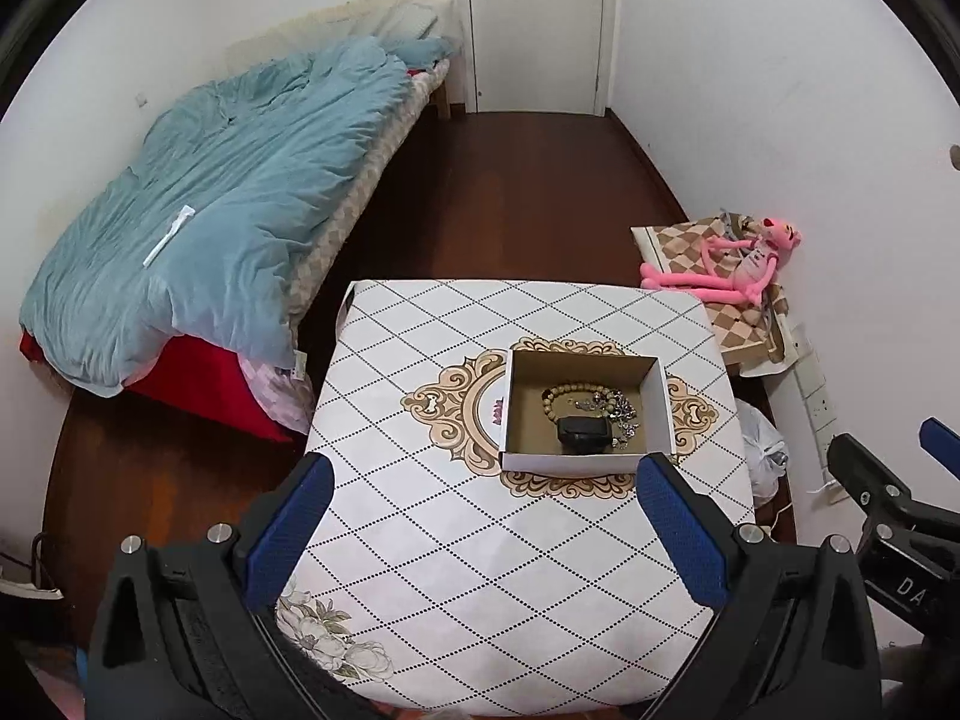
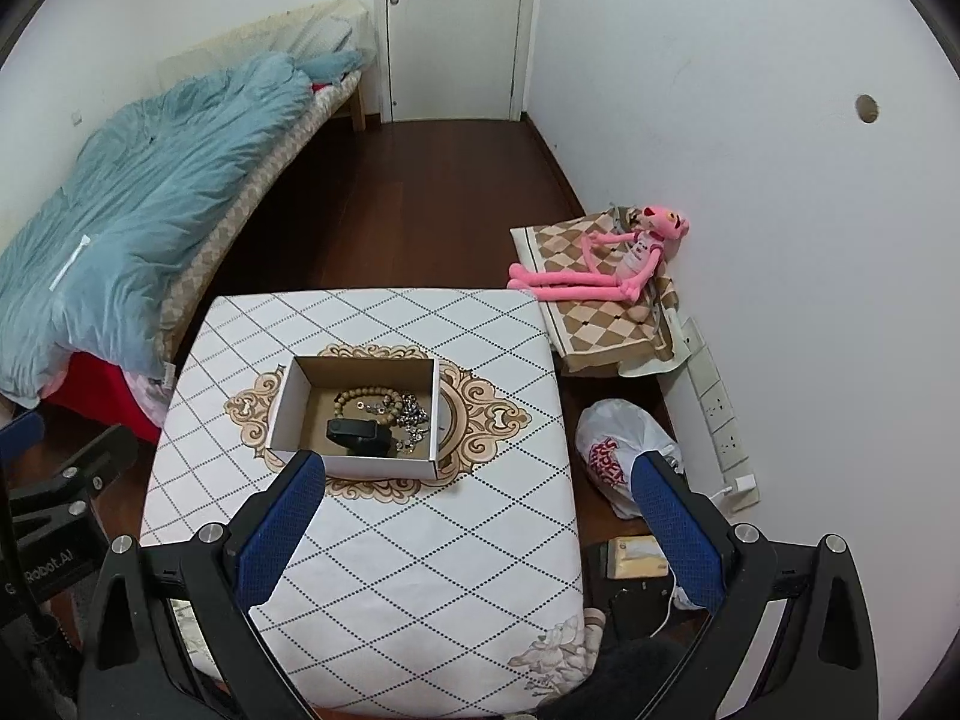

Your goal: Organize jewelry

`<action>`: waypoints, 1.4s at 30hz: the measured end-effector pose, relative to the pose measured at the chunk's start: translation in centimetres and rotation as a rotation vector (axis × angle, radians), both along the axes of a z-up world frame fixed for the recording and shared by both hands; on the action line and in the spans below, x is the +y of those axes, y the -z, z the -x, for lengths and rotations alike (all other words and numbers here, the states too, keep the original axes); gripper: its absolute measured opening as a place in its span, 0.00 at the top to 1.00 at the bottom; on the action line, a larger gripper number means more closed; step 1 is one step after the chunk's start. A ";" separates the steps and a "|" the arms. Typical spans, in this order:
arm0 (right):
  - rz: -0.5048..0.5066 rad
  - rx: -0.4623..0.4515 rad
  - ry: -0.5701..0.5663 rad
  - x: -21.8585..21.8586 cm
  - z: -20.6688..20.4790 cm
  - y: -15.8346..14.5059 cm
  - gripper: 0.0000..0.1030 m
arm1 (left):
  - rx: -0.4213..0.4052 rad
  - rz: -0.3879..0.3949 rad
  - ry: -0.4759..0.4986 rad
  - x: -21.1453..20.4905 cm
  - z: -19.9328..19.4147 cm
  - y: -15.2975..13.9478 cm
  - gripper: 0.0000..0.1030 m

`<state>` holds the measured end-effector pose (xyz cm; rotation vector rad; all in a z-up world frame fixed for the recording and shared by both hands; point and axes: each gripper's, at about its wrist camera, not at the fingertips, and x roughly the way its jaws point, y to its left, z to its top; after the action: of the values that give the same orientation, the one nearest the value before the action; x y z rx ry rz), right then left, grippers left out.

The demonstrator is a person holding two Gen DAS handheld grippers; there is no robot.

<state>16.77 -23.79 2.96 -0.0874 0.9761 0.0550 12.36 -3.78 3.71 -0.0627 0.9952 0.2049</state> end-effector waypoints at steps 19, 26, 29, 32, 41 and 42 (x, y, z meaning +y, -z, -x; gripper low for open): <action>0.000 0.048 -0.021 1.3 -1.7 1.2 0.00 | 0.027 0.008 -0.017 1.1 -0.7 0.8 0.00; -0.004 0.058 -0.024 1.4 -1.7 1.3 0.00 | 0.028 0.005 -0.021 1.1 -0.5 0.8 0.00; -0.003 0.059 -0.025 1.6 -1.6 1.4 0.00 | 0.028 0.007 -0.020 1.1 -0.4 0.9 0.00; 0.000 0.061 -0.027 1.6 -1.6 1.5 0.00 | 0.034 0.007 -0.020 1.0 -0.3 1.0 0.00; 0.000 0.061 -0.027 1.7 -1.6 1.5 0.00 | 0.035 0.007 -0.022 1.1 -0.2 1.2 0.00; 0.001 0.061 -0.027 1.7 -1.6 1.6 0.00 | 0.036 0.009 -0.021 1.0 -0.2 1.2 0.00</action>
<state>18.38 -22.10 1.41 -0.1005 1.0355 0.0824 12.56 -2.77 2.49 -0.0778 1.0317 0.2212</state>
